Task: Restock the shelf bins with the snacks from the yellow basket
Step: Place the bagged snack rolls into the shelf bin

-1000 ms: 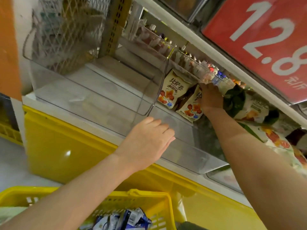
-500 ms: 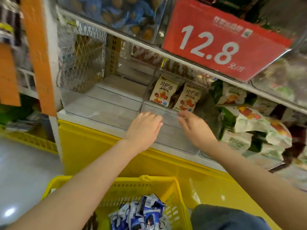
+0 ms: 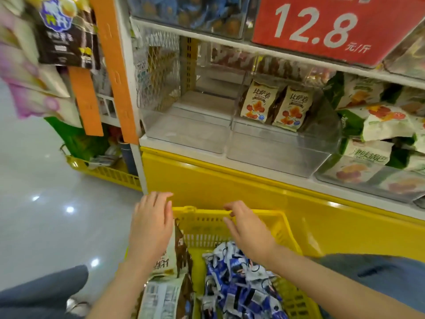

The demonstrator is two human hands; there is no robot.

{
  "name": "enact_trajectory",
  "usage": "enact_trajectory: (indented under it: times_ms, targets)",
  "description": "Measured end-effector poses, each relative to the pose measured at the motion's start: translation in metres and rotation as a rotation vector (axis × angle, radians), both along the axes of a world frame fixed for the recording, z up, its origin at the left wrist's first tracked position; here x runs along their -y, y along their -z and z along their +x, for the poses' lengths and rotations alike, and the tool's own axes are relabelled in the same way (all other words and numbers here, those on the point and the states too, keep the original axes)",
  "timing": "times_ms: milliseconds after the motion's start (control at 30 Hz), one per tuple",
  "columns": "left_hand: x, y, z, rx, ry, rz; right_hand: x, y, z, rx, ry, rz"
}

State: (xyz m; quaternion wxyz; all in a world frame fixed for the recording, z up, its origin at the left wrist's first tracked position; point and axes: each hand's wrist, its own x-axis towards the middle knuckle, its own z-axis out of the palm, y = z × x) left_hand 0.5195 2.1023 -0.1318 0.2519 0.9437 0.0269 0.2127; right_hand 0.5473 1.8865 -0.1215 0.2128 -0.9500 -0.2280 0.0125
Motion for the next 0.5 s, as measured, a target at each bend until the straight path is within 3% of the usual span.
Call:
enact_trajectory:
  times_ms: [100, 200, 300, 367, 500]
  targets:
    - [-0.049, 0.054, -0.026, -0.334, -0.234, -0.054, -0.046, 0.04, -0.017, -0.234, -0.023, -0.027]
    - [-0.073, 0.103, -0.051, -0.593, -0.253, -0.245, -0.084, 0.069, -0.026, -0.576, 0.067, 0.102]
    - [-0.071, 0.123, -0.064, -0.619, -0.229, -0.531, -0.111, 0.083, -0.027, -0.816, 0.133, 0.386]
    - [-0.068, 0.126, -0.065, -0.586, -0.268, -0.584, -0.12, 0.088, -0.026, -0.878, 0.183, 0.494]
    - [-0.068, 0.13, -0.063, -0.565, -0.268, -0.586, -0.123, 0.095, -0.02, -0.928, 0.29, 0.461]
